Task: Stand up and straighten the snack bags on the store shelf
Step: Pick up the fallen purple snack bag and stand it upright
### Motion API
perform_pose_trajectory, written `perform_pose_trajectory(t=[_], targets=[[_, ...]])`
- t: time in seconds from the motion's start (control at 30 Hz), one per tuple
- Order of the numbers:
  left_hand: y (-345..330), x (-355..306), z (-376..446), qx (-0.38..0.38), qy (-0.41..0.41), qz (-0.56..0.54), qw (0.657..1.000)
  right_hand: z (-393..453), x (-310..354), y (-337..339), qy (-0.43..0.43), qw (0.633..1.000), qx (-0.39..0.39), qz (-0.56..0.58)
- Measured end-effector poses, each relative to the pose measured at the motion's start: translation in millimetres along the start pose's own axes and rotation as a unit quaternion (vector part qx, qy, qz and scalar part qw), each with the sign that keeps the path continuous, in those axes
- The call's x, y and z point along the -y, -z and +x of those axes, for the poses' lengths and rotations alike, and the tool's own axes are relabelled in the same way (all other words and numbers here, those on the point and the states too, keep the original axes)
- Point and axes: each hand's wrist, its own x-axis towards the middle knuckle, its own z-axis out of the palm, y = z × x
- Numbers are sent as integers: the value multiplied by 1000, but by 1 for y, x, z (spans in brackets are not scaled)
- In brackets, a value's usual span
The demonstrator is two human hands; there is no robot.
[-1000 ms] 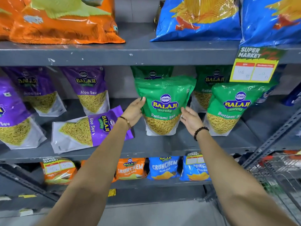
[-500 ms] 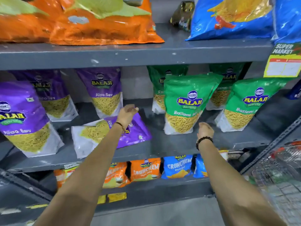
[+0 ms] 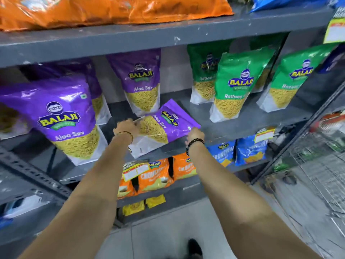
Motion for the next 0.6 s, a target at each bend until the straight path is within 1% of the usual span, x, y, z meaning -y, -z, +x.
perform_pose_trajectory(t=[0.07,0.13,0.2,0.27,0.3,0.37,0.4,0.43,0.47,0.53,0.57,0.6], targets=[[5,3,-4,5,5,-24,1000,-12,0,-12,-13,999,37,-2],[9,6,-6,52,16,-49,997,-21,-3,-22,-17,998,51,-16],[11,8,-4,107,18,-43,993,-21,-6,-27,-21,997,59,-42],[10,6,-7,134,20,-46,990,-21,-8,-29,-17,996,63,-62],[8,6,-9,144,27,-69,987,-19,-9,-30,-16,996,58,-64],[1,5,-12,162,41,-164,972,-15,-9,-29,-4,998,34,-45],[-3,6,-12,166,49,-210,962,-16,-8,-29,-3,996,41,-73],[-7,7,-14,168,57,-246,953,-20,-5,-28,-32,996,57,-52],[-7,7,-17,168,62,-273,945,-23,-2,-26,-40,995,74,-45],[-8,10,-21,177,59,-305,934,-31,-4,-25,-43,986,132,-92],[-8,12,-22,188,53,-315,929,-30,-6,-22,-46,985,141,-89],[-9,15,-22,201,44,-323,924,-31,-8,-20,-69,983,153,-78]])
